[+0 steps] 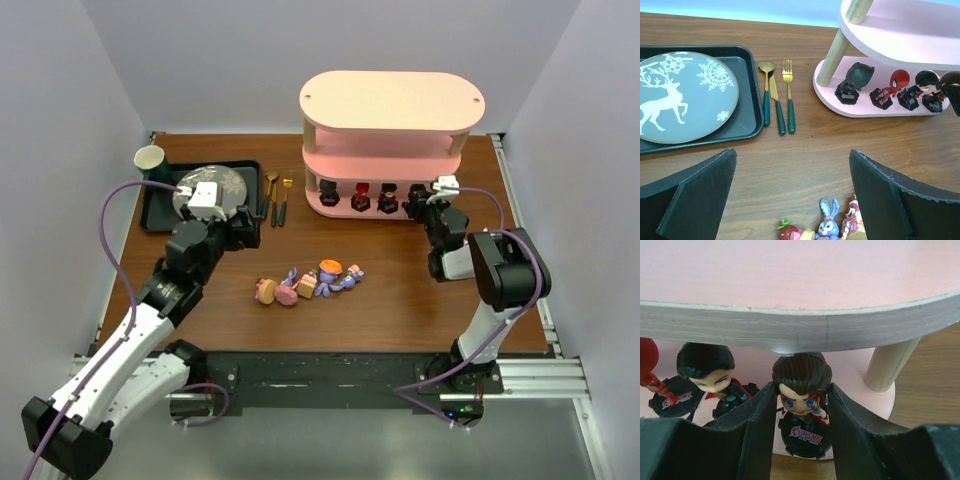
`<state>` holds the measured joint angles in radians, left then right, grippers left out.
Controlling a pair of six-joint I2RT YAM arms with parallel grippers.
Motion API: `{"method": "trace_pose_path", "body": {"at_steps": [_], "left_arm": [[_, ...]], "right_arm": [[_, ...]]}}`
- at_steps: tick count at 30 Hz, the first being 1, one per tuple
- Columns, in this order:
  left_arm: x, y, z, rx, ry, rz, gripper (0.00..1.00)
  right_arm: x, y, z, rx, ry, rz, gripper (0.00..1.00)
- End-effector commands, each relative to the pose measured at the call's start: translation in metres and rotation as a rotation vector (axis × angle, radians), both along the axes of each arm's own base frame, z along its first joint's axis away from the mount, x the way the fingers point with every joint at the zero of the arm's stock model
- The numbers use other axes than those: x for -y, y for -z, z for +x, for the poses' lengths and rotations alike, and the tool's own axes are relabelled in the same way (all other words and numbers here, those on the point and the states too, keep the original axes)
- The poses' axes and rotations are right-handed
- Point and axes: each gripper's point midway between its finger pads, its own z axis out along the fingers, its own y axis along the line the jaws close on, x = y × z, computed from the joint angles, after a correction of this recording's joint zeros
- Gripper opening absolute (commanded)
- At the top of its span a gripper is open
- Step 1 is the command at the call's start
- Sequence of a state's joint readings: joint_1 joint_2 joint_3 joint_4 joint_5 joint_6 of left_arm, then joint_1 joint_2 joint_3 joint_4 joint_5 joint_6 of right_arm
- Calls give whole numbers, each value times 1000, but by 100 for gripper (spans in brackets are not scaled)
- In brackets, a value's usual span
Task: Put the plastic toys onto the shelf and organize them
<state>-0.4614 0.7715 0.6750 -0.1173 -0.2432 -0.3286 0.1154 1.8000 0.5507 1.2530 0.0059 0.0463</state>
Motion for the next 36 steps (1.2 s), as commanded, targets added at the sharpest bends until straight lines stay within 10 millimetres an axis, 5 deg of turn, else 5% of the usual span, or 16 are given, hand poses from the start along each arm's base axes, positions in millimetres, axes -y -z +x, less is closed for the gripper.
{"method": "trace_pose_path", "body": {"at_steps": [1, 10, 19, 26, 36], "left_arm": [[-2, -15, 3, 60, -6, -8, 100], [-3, -14, 3, 62, -7, -7, 100], [-2, -15, 2, 66, 0, -11, 100], [-2, -16, 2, 69, 3, -14, 100], [-1, -15, 0, 65, 14, -22, 100]], "right_arm": [[4, -30, 13, 116, 8, -20, 6], [4, -26, 17, 111, 10, -24, 18], [5, -28, 13, 120, 9, -15, 52], [6, -33, 7, 120, 11, -20, 67], [6, -36, -7, 85, 14, 11, 73]]}}
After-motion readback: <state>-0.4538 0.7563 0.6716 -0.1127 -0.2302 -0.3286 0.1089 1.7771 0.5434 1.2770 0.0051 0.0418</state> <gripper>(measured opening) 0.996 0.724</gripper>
